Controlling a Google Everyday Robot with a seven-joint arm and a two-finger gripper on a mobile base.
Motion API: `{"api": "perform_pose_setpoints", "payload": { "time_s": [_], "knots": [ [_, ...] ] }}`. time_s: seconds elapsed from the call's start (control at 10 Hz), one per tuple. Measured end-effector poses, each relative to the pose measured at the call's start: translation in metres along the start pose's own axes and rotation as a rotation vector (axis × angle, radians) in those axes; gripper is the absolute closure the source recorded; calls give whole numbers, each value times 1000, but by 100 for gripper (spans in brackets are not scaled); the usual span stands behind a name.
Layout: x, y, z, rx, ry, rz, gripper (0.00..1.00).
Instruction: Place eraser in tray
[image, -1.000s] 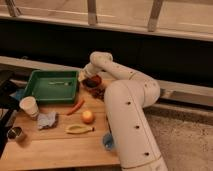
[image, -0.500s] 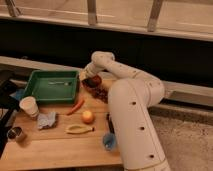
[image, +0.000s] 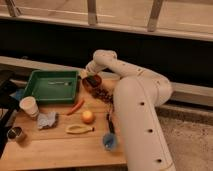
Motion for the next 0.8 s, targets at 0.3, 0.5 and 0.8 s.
{"api": "perform_pose_setpoints", "payload": {
  "time_s": [0.3,0.5,0.8],
  "knots": [
    [-6,17,-20,-12,-19,-46,100],
    [-15,40,-36,-32,-32,-99,100],
    [-25,75,-54,-74,-45,-178,100]
  ]
}}
